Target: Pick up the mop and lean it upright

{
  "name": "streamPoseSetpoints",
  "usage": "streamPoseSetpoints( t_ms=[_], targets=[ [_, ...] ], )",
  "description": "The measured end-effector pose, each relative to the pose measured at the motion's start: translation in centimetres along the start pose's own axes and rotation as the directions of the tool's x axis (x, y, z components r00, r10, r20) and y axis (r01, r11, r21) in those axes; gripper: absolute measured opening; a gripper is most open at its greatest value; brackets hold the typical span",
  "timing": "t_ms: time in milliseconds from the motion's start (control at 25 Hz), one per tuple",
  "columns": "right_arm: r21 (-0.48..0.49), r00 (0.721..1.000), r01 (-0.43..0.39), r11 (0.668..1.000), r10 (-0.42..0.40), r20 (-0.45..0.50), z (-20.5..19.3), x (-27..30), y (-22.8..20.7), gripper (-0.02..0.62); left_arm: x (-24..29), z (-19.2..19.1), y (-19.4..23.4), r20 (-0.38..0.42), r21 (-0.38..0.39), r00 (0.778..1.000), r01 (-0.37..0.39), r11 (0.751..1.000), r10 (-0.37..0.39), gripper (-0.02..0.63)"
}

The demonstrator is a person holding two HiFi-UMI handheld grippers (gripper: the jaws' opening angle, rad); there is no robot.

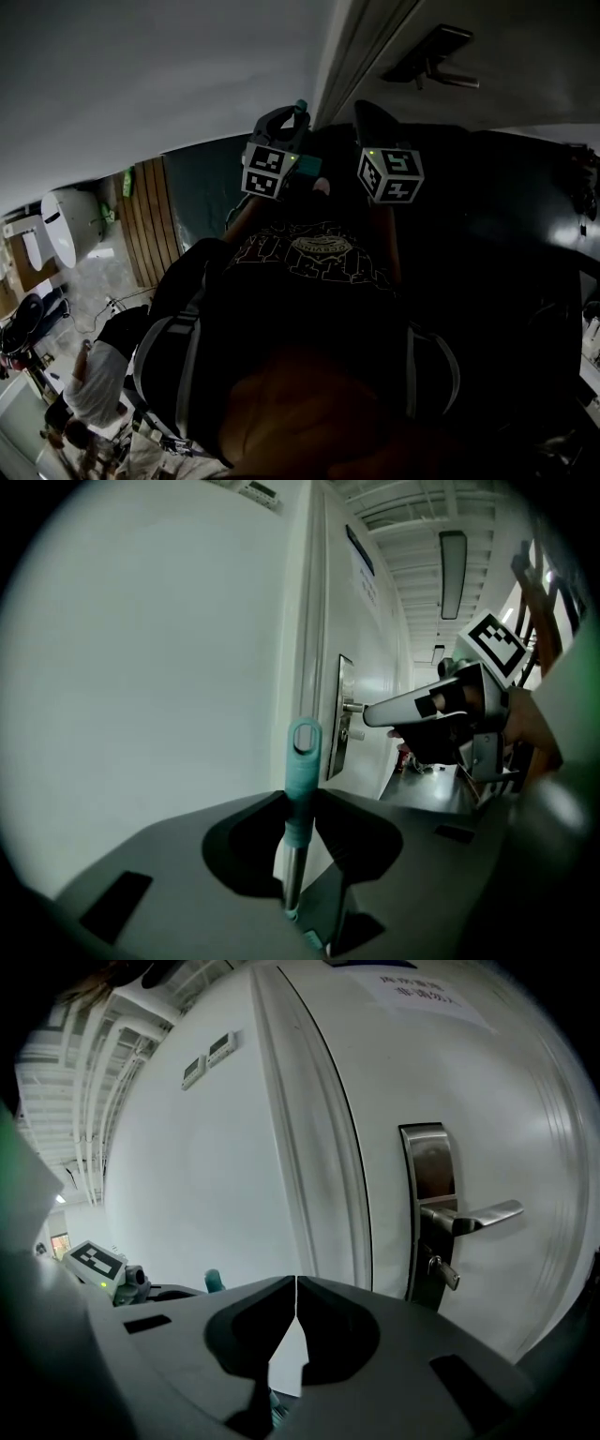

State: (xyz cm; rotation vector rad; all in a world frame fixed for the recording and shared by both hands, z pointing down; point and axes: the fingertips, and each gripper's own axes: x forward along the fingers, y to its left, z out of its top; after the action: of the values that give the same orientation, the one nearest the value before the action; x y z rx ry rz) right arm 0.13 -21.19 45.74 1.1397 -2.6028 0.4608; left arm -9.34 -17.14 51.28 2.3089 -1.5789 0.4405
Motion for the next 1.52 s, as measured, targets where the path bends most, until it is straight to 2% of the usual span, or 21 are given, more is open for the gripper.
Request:
streamPoseSetpoints(
  t_ms=[600, 960, 1160, 1520],
  targets=[
    [-0.030, 0.997, -0.070, 0.997, 0.070, -0.019, -0.2, 0.9, 2.3, 0.020, -3.0, -1.1, -0.7, 0.026, -0.010, 1.000, -0.003, 1.000, 0.003, 0.146],
    [-0.031, 0.997, -0.070, 0.997, 0.070, -0.029, -0.6, 0.8, 2.5, 0.020, -3.2, -1.3, -1.0, 0.018, 0.008, 1.000, -0.006, 1.000, 0.006, 0.144],
    [-0.032, 0.997, -0.071, 0.997, 0.070, -0.034, -0.7, 0.8, 2.7, 0.020, -3.3, -1.2, -0.7, 0.049, -0.022, 0.999, -0.007, 1.000, 0.008, 0.146],
    [-0.027, 0.997, -0.064, 0.998, 0.063, -0.033, -0.8, 0.7, 2.5, 0.020, -3.3, -1.2, -0.4, 0.052, -0.036, 0.999, -0.010, 0.999, 0.012, 0.146]
  ],
)
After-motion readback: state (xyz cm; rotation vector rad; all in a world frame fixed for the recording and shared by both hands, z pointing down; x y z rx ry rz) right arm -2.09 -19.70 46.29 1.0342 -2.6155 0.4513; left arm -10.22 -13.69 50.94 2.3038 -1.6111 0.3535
